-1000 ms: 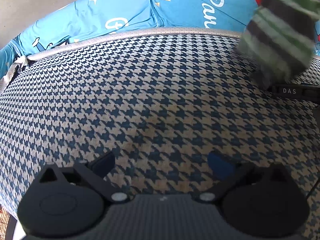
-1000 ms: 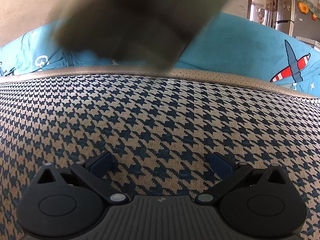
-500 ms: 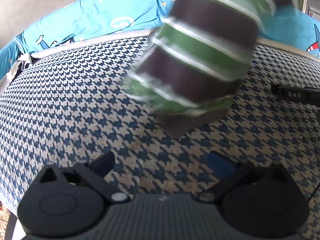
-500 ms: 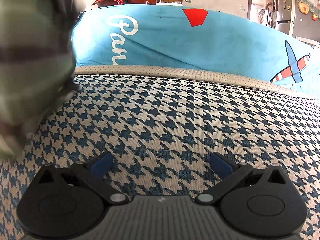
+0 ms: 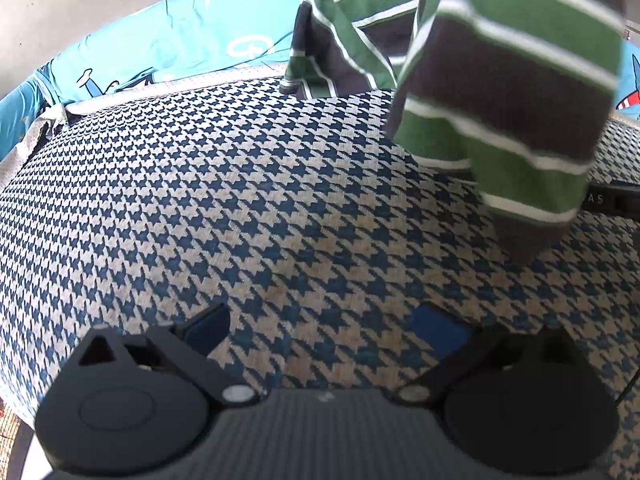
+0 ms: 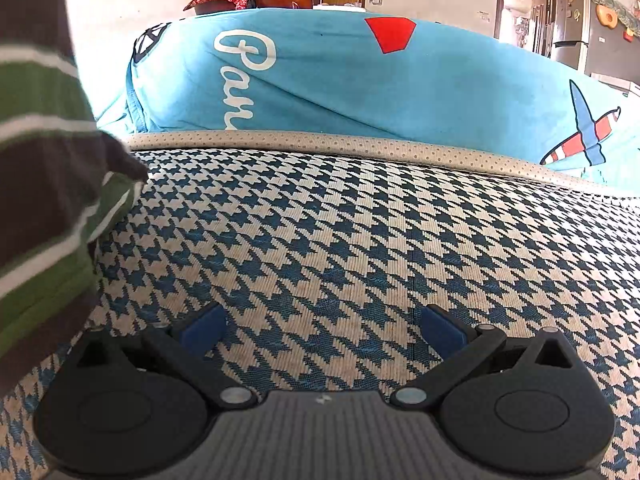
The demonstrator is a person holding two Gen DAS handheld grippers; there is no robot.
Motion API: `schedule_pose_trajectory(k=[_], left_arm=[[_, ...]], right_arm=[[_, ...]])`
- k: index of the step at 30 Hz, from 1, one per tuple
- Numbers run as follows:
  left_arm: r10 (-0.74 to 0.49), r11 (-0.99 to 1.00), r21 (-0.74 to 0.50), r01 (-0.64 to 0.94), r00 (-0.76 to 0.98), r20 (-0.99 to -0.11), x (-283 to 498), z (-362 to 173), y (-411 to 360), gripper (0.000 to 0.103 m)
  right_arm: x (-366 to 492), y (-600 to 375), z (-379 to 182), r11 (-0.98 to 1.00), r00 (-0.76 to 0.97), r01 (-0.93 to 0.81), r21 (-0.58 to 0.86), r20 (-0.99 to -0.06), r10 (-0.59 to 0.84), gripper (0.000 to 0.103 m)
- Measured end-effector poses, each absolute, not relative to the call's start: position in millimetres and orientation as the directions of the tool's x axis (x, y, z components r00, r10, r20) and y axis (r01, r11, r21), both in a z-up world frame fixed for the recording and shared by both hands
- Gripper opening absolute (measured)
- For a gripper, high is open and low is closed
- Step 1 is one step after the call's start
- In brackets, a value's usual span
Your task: Fold clothes
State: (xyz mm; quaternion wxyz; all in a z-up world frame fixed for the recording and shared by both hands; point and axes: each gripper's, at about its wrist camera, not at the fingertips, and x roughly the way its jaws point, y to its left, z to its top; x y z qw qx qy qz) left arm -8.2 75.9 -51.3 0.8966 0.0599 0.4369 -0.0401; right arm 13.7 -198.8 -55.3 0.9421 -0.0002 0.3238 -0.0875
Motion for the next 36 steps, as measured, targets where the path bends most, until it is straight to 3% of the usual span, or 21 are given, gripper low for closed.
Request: schedule_pose_trajectory(k=[36], left_arm=[[-0.018, 0.987, 0.081, 0.138, 0.599, -0.8, -70.8, -37.6, 42.4, 0.103]], right_arm=[[16.3, -199.4, -52.9, 0.985, 0.775, 0.162, -0.057, -0.611, -0.163, 0.103]])
